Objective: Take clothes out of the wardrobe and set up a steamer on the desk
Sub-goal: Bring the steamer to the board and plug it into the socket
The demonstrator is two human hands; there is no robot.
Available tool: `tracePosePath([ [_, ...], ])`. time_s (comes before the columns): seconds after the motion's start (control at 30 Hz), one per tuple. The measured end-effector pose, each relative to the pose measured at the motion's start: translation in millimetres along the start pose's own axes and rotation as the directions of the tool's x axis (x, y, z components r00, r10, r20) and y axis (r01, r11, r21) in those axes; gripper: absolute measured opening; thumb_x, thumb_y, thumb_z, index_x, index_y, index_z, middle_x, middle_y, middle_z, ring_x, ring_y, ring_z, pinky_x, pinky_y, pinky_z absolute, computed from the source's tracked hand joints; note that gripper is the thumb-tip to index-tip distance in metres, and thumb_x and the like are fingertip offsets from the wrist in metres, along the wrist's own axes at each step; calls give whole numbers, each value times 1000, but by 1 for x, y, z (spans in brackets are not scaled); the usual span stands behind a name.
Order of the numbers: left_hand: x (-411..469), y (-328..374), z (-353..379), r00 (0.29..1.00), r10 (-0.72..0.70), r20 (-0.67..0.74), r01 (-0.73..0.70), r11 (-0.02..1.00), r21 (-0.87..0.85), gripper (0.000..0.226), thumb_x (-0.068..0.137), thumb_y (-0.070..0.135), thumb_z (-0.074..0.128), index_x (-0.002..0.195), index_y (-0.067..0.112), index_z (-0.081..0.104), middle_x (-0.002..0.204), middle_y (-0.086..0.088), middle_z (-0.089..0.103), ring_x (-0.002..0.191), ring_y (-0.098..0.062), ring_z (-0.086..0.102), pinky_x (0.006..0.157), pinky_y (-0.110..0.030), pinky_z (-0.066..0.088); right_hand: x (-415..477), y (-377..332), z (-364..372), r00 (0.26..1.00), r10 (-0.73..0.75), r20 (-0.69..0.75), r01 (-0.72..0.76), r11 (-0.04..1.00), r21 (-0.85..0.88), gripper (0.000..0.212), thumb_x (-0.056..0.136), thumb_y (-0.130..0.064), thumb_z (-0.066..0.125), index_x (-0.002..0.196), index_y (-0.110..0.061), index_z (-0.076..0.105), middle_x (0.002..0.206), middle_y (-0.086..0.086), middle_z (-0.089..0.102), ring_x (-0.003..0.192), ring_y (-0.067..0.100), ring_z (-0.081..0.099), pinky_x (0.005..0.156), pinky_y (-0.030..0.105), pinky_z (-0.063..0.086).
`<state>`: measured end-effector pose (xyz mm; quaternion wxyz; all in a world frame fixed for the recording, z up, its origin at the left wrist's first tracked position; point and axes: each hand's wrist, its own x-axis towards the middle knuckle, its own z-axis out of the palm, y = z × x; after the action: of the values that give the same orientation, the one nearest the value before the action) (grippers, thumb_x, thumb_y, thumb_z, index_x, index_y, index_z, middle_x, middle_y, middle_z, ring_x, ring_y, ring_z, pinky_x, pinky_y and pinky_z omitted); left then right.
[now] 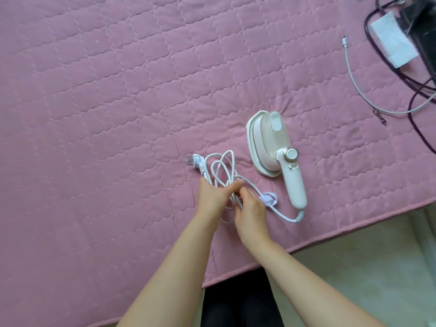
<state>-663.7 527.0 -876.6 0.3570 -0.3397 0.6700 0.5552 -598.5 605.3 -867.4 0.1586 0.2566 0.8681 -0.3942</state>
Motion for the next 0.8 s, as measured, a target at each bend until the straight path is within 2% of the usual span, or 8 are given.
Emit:
tracePosePath([
  [0.13,0,5,16,993,-102,-62,94,989,-114,42,63,14,84,91,12,53,75,-6,59,63,-20,60,51,-25,50,0,6,-17,997,-49,52,50,999,-20,32,87,3,54,115,-10,63,104,5,66,96,23,61,75,14,34],
  [0.23,4,5,23,987,-110,-116,91,983,-159,32,66,7,76,91,11,57,74,-10,62,61,-23,59,53,-26,50,-4,9,-38,996,-75,40,77,996,-52,36,86,1,55,118,-14,62,110,4,67,103,23,60,86,22,41],
  [0.3,2,7,27,983,-89,-159,60,982,-179,22,69,3,70,84,12,56,68,-9,62,55,-21,55,44,-20,43,-6,7,-54,994,-107,-23,105,991,-88,34,85,1,57,116,-13,62,108,6,66,102,25,60,89,34,47],
  [0.37,2,10,32,976,-60,-211,21,983,-180,15,70,3,66,77,10,55,64,-9,59,52,-20,49,39,-16,38,-8,6,-71,978,-173,-119,158,979,-126,28,84,-1,61,109,-12,64,101,3,67,96,24,60,85,36,49],
  [0.5,10,20,45,964,-13,-267,-22,991,-128,20,61,14,68,74,11,53,66,-9,57,58,-23,50,55,-33,47,0,6,-101,949,-192,-251,150,973,-177,25,84,-8,64,108,-12,61,101,3,63,96,25,54,80,30,40],
  [0.6,19,27,59,964,0,-265,-27,995,-99,31,50,25,66,74,13,52,73,-12,63,64,-27,57,64,-42,53,12,12,-110,953,-100,-285,38,976,-213,42,82,-17,67,121,-11,53,112,7,55,100,29,48,85,36,40],
  [0.73,26,36,78,969,32,-244,-36,999,-9,39,59,18,75,90,7,54,88,-14,67,82,-31,66,77,-42,56,31,18,-109,980,100,-173,-121,986,-113,63,82,-29,70,134,-11,39,127,11,44,113,32,45,92,38,38],
  [0.8,29,40,83,976,35,-216,-28,999,33,39,59,22,76,86,9,52,87,-13,65,84,-31,66,77,-43,56,40,20,-108,980,160,-119,-168,984,-56,64,82,-33,70,133,-12,37,129,11,44,116,30,46,90,36,38],
])
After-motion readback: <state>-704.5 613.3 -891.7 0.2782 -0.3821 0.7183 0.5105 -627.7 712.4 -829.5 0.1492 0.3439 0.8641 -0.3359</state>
